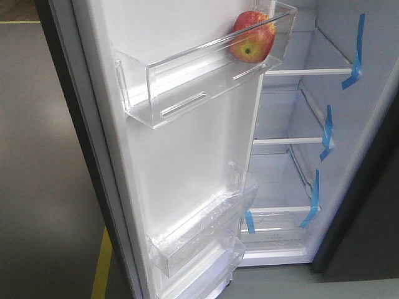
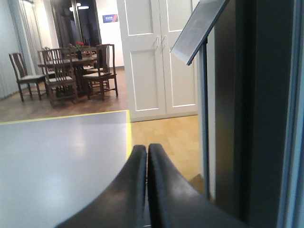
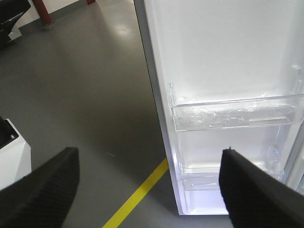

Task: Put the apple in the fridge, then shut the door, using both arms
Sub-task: 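Withdraw the right gripper down and away from the door bin, then reach the left gripper toward the outer edge of the fridge door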

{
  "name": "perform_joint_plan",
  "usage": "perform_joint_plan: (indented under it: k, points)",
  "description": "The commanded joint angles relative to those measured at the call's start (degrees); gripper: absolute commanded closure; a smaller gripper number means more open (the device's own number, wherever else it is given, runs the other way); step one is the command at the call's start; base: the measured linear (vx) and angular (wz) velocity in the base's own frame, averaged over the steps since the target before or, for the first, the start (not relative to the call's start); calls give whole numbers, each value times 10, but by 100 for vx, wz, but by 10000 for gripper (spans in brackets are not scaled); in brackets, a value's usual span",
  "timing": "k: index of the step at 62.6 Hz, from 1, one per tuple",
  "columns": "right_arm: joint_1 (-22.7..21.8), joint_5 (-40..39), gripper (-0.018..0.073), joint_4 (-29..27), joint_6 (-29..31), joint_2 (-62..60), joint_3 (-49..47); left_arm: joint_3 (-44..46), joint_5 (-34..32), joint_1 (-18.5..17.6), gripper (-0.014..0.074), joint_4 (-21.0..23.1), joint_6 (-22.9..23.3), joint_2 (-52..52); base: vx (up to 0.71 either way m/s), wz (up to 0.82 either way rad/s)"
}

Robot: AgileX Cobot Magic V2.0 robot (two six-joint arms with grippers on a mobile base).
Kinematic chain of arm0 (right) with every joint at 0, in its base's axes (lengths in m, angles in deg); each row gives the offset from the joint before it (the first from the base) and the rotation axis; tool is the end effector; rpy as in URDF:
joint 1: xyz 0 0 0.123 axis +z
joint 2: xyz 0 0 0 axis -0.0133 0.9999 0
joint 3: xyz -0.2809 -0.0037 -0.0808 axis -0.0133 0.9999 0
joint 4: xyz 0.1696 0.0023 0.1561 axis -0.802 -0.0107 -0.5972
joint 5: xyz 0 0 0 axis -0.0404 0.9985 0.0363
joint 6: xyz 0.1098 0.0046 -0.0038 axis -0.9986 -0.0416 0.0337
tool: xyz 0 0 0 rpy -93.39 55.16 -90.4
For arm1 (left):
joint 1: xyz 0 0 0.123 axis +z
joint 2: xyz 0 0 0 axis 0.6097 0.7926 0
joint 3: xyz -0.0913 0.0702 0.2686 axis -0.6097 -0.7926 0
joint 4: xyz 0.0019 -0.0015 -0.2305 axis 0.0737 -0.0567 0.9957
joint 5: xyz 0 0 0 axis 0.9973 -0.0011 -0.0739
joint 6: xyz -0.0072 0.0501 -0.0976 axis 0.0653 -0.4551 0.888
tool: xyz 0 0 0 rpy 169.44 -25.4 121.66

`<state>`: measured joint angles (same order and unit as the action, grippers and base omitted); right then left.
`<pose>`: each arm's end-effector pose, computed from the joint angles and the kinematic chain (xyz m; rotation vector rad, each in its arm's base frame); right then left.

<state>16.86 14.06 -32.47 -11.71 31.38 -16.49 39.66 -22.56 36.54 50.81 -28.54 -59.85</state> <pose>-0.0052 0.0512 0.2658 -0.6434 1.9133 0.6487 0.0466 -0.0008 0.2043 0.0130 1.5199 -0.0141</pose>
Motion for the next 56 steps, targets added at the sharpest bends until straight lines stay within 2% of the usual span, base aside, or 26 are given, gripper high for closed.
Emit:
perform_joint_plan:
  k: [1,11,21,30,40,48,56]
  points:
    - [0,-28,-17,-16,2,7,-14,-12,-42,-1,603,18,33,-9,0,0]
    - [0,-28,-17,-16,2,7,-14,31,-40,-1,603,18,44,-7,0,0]
    - [0,-28,-17,-16,2,7,-14,148,30,-1,603,18,49,28,0,0]
    - [0,-28,-17,-16,2,7,-14,265,118,-1,603,18,45,109,0,0]
    - [0,-28,-17,-16,2,7,-14,374,200,-1,603,-9,45,211,0,0]
    - [0,-28,-17,-16,2,7,-14,430,254,-1,603,-30,45,296,0,0]
    - [0,-28,-17,-16,2,7,-14,463,300,-1,603,-31,45,370,0,0]
